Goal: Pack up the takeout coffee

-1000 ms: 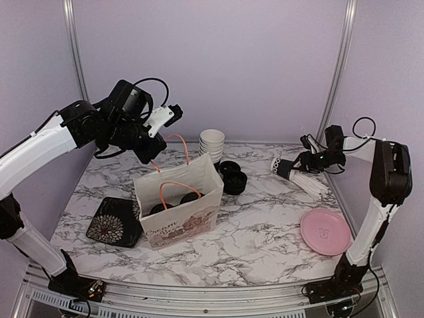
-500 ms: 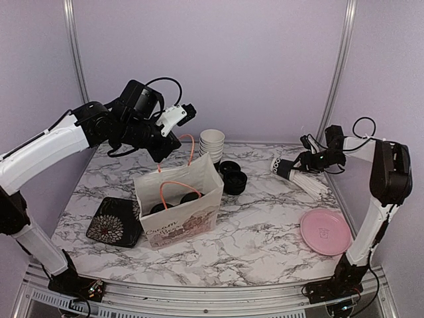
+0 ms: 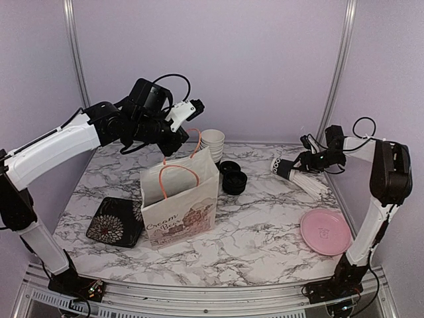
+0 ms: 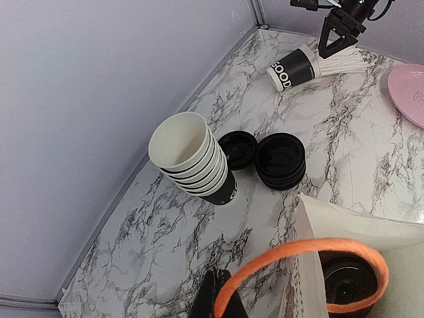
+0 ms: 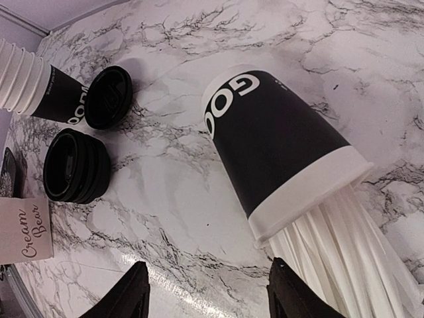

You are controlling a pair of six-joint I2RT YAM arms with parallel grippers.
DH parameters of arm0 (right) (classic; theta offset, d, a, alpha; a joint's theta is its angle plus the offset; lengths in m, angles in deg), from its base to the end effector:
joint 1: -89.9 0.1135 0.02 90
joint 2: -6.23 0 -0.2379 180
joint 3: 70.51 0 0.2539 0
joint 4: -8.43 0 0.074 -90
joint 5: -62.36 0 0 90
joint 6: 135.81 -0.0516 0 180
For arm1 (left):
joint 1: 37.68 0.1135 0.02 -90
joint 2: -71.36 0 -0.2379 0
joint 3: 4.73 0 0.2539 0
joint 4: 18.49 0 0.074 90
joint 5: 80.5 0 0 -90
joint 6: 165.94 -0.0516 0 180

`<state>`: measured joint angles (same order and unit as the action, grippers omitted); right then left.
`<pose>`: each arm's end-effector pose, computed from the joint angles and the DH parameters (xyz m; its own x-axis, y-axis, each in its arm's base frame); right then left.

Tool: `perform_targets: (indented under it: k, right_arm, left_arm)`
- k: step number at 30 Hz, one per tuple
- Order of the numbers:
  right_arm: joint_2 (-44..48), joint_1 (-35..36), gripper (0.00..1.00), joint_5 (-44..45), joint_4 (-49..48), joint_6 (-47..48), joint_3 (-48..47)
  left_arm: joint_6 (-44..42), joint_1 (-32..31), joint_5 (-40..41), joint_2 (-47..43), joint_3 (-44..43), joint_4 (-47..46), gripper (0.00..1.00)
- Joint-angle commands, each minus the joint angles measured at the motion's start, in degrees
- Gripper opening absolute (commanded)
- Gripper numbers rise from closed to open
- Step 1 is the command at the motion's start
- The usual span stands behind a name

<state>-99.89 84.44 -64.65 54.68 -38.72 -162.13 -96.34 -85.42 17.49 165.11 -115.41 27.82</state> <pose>0.3894 -0.0060 0.1780 -0.8351 -0.0192 -0.5497 -0.3224 0.8268 0.4609 0.2659 -0.2819 0.3635 -0.0822 0.6037 -0.7930 0.7256 0.5817 0.3677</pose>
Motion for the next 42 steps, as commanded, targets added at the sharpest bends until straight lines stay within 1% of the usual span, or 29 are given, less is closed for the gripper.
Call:
perform_targets:
  k: [1, 5, 11, 14, 17, 18, 19, 20, 23, 24, 26, 28, 30, 32, 36, 42]
  right_arm:
    - [0.5, -0.4, 0.59, -0.6, -1.1, 0.1, -0.6]
    - [0.3, -0.5, 0.59, -0.9, -1.0, 0.1, -0.6]
    - [0.9, -0.7, 0.59, -0.7, -1.0, 0.4, -0.1]
    - [0.7, -0.8, 0.59, -0.9, -1.1, 0.3, -0.1]
    - [0.6, -0.8, 0.6, -1.2, -0.9, 0.4, -0.2]
    - [0.6, -0.8, 0.6, -1.2, -0.7, 0.6, -0.3]
    - [0.7, -0.8, 0.6, -1.1, -0.3, 0.8, -0.3]
    - [0.8, -0.9, 0.61, -1.0, -0.1, 1.0, -0.3]
    - [0.9, -0.9, 0.62, -0.3, 0.0, 0.6, -0.1]
    - [0.8, -1.0, 0.62, -0.2, 0.0, 0.4, 0.0]
    - [0.4, -1.3, 0.62, -0.1, 0.0, -0.1, -0.2]
    - [-0.2, -1.6, 0.62, -0.4, 0.0, -0.4, -0.6]
    - [-0.9, -1.7, 0.62, -0.7, 0.0, -0.2, -1.2]
    - [-1.7, -1.9, 0.62, -1.0, 0.0, -0.4, -1.9]
    - [-3.8, -2.0, 0.62, -2.8, -0.2, -0.8, -3.5]
    - [-5.9, -2.1, 0.6, -5.2, -3.9, -2.8, -3.8]
  left_arm:
    - [-1.0, -0.2, -1.1, 1.7, -3.1, -3.3, 0.0]
    - [-0.9, -0.2, -3.6, 4.4, -6.3, -3.4, 0.0]
    - [-1.2, -0.2, -4.0, 7.1, -8.4, -4.3, 0.0]
    - [-1.1, -0.2, -3.6, 8.1, -9.1, -4.7, 0.0]
    - [-0.3, -0.1, -0.3, 8.5, -9.1, -4.7, 0.0]
    - [0.1, -0.1, 0.9, 8.4, -9.0, -4.6, 0.05]
    - [0.4, -0.2, 2.1, 8.0, -8.7, -4.4, 0.16]
    - [0.8, -0.2, 3.2, 7.5, -8.5, -4.3, 0.24]
    - [1.5, -0.2, 7.1, 5.2, -7.5, -4.2, 0.45]
    - [1.7, -0.2, 8.5, 4.3, -7.2, -4.1, 0.54]
    - [2.0, -0.2, 9.7, 2.4, -6.5, -3.6, 0.65]
    - [2.8, -0.2, 9.1, 0.1, -5.4, -2.7, 0.74]
    - [3.7, -0.2, 7.9, -1.6, -4.5, -1.3, 0.79]
    - [4.7, -0.2, 7.1, -3.3, -3.7, -0.5, 0.8]
    - [7.3, -0.3, 5.7, -7.0, -2.1, 0.4, 0.8]
    - [9.1, -0.3, 5.8, -11.5, -0.8, 1.7, 0.81]
